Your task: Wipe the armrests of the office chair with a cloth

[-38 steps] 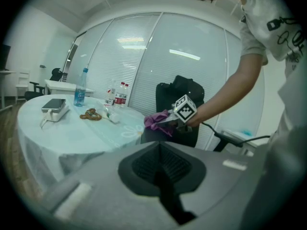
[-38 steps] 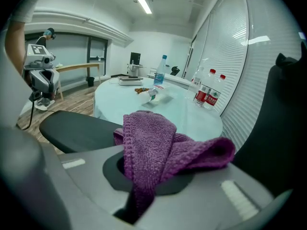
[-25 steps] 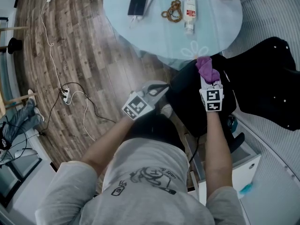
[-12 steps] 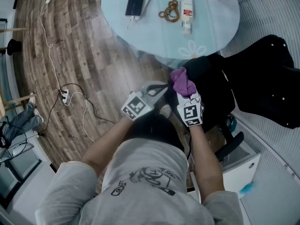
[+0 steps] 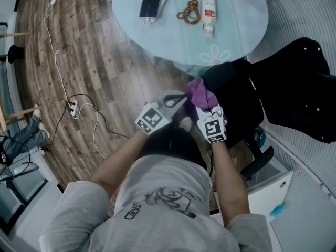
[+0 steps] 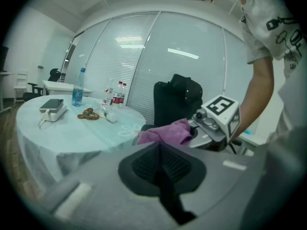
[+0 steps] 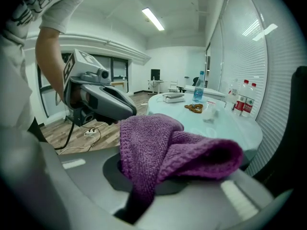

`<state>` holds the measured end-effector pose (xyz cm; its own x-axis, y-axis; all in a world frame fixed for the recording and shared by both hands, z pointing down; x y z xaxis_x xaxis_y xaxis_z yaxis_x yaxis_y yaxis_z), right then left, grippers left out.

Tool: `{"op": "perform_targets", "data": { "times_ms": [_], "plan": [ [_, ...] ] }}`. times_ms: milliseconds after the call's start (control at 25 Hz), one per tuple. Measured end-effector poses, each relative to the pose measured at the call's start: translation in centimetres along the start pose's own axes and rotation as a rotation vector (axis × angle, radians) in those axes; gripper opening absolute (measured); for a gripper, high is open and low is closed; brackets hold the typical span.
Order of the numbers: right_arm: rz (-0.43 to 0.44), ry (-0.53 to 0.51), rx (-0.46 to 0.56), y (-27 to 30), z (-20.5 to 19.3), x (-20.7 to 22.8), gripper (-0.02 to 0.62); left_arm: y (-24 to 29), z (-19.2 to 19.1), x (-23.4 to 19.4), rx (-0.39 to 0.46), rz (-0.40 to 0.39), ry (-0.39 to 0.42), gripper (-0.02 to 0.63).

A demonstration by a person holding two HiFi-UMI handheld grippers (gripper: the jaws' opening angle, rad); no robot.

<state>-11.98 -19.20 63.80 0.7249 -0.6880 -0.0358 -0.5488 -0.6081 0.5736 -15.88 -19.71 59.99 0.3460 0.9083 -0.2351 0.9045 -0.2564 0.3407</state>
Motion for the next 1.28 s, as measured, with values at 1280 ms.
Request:
{"op": "perform_targets", "data": {
  "times_ms": [1280],
  "plan": [
    [-0.292,0.038,-0.193,-1.9,-3.9,18.9,0.031,-0.2,0.1,-0.2,0.013,0.004,-0.011,0.002]
  ]
}}
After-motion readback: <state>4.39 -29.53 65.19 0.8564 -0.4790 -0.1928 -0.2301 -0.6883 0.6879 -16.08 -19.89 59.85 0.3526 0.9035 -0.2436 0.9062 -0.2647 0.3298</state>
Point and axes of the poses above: the fingertips, and each gripper's own axes: y forward along the fingers, x to its right, z out of its top, the point moved 1 cm from there along -y, backward along the fingers
